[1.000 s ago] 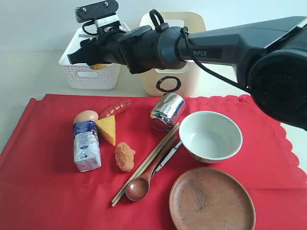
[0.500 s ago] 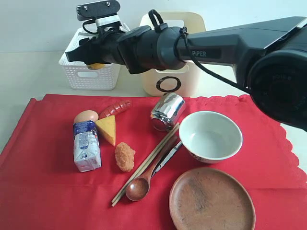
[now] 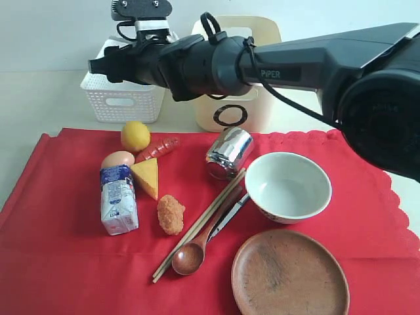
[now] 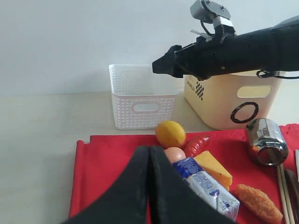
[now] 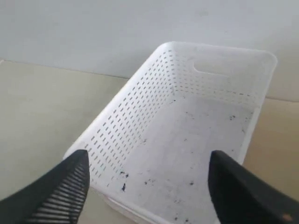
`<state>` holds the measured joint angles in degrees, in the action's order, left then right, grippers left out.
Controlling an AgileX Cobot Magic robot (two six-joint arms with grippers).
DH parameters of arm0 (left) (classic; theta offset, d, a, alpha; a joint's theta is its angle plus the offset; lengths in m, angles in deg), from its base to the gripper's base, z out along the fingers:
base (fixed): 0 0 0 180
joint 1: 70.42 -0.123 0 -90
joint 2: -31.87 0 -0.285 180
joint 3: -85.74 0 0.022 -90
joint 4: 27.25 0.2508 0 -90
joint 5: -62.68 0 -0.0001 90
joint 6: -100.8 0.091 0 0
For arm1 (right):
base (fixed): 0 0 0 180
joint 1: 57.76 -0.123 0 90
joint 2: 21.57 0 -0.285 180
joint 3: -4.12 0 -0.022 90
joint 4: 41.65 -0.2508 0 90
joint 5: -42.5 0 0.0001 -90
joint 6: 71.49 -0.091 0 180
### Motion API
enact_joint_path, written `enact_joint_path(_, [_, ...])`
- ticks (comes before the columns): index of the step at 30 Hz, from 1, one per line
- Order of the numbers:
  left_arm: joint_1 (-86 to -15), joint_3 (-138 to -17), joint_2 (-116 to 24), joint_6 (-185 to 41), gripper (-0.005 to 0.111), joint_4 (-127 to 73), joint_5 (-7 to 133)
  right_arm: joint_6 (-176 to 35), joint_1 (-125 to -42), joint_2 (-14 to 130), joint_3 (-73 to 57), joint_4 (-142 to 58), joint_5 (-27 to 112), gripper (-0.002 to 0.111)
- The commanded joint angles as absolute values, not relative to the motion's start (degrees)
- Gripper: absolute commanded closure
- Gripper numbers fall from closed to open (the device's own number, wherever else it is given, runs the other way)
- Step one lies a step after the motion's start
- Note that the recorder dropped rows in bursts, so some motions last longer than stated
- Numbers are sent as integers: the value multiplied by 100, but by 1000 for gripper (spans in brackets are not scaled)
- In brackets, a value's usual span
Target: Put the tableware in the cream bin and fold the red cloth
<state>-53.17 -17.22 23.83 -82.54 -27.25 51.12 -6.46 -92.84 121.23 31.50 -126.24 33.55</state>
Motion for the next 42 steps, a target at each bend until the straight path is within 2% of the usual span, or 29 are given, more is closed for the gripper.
enact_joint_path(1, [-5318,-1704,2408,-8243,106,-2779,5126,-1392,-9310,12093,3193,-12843,3131,37])
enact_joint_path(4, [-5318,-1704,2408,-8243,106,-2779,5126,-1268,-9310,12039,3180,-13317,3810,37])
enact_joint_path(9, [-5318,-1704,2408,-8243,106,-2779,5126,-611,-9310,11785,3118,-12727,5000,37])
enact_joint_path(12, [-5318,-1704,2408,-8243,106,-2779,5126,-909,-9310,11340,2525,-12254,4757,43])
enact_joint_path(13, [-5318,-1704,2408,-8243,106,-2779,5126,-880,-9310,11016,2061,-12137,4443,55])
enact_joint_path(14, [-5318,-1704,2408,-8243,106,-2779,5126,-832,-9310,10812,1770,-12110,4250,63])
enact_joint_path(15, [-5318,-1704,2408,-8243,106,-2779,5126,-694,-9310,10395,1236,-12099,3935,79])
enact_joint_path(16, [-5318,-1704,2408,-8243,106,-2779,5126,-648,-9310,10139,945,-12099,3812,87])
enact_joint_path(17, [-5318,-1704,2408,-8243,106,-2779,5126,-336,-9310,9598,384,-12099,3595,101])
enact_joint_path(18, [-5318,-1704,2408,-8243,106,-2779,5126,-258,-9310,9318,113,-12121,3418,107])
enact_joint_path(26, [-5318,-1704,2408,-8243,106,-2779,5126,-390,-9310,5787,-3097,-12239,1545,108])
enact_joint_path(31, [-5318,-1704,2408,-8318,106,-2851,5332,-1423,-9310,4274,-4580,-11972,952,108])
enact_joint_path(39, [-5318,-1704,2408,-10668,106,-3262,8142,-2736,-9310,1861,-6571,-10829,636,108])
enact_joint_path(42, [-5318,-1704,2408,-10462,106,-3118,9103,-2812,-9310,1046,-7099,-10793,324,108])
